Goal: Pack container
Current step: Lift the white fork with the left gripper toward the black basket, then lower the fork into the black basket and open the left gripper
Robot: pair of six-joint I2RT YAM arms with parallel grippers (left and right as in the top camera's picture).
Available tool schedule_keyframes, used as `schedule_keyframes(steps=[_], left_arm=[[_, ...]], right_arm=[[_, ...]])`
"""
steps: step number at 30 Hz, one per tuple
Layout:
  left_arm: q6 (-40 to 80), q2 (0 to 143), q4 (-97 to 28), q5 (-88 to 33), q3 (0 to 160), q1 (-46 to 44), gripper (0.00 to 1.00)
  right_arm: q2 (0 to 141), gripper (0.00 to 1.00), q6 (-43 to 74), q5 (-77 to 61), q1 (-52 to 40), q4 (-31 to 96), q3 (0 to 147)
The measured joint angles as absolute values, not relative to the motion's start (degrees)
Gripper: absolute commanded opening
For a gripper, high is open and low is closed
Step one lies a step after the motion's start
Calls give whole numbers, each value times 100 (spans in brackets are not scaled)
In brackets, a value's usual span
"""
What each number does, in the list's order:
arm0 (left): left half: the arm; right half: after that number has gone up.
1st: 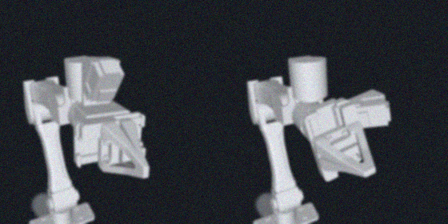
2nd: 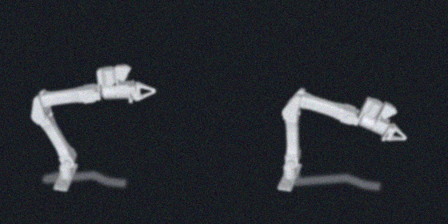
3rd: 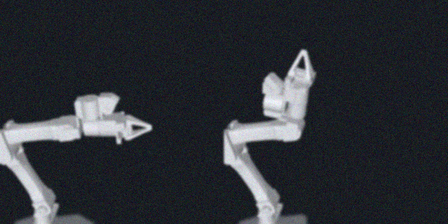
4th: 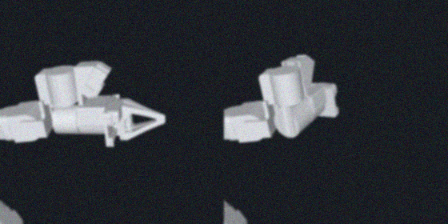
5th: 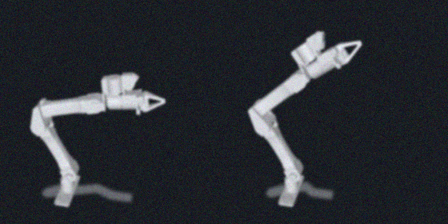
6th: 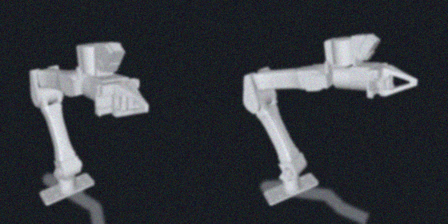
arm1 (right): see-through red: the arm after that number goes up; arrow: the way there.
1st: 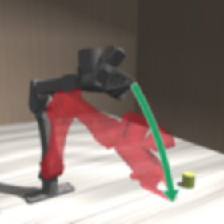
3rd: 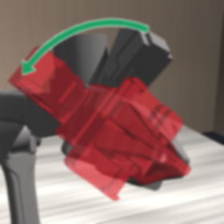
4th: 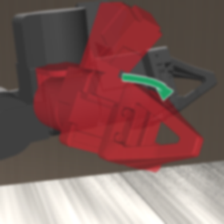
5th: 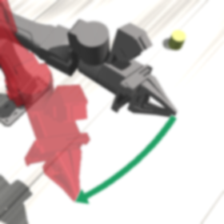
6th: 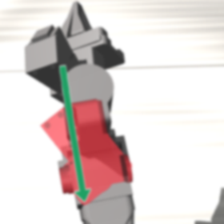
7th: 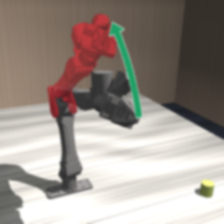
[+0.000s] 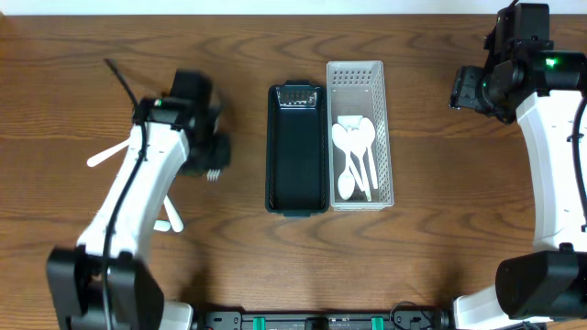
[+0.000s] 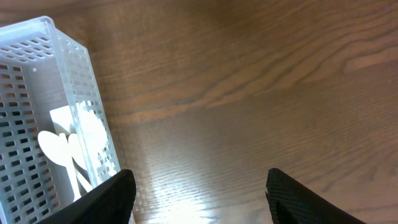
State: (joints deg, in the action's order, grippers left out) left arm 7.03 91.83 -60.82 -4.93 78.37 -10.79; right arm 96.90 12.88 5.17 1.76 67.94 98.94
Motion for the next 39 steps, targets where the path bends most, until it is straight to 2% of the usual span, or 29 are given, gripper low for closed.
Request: schedule_keyframes(steps=[4,8,21,22,23,24,25,33,39], left_arm=[[781,8991,-5909,-484,8639,-1879,5],[1024,9028,-5664,-478,8694,-2495,6],[1271,11048,-5376,-475,8652,-3079,7],[1269,11133,-5360,-473,8643,-3105,17],[1267,11166,-5349,-473,8635,-3127,38],[1247,11170,-5349,-473,8626,-3140,52],[1245,11170,-5349,-473,8621,-3159,57],[1079,11074,-5424,-395,8621,-3179,62],[1039,10158,-5749,279,8626,-3135,75]], right_arm=[[9690,70,1288,517,176,6794,9894],[9690,70,1288,517,176,6801,9894],[9690,71,1288,515,176,6812,9894],[9690,71,1288,515,176,6812,9894],[9690,70,1288,517,176,6812,9894],[9690,70,1288,517,176,6812,9894],[9690,71,1288,515,176,6812,9894],[9690,71,1288,517,176,6814,9894],[9690,71,1288,517,176,6860,9894]])
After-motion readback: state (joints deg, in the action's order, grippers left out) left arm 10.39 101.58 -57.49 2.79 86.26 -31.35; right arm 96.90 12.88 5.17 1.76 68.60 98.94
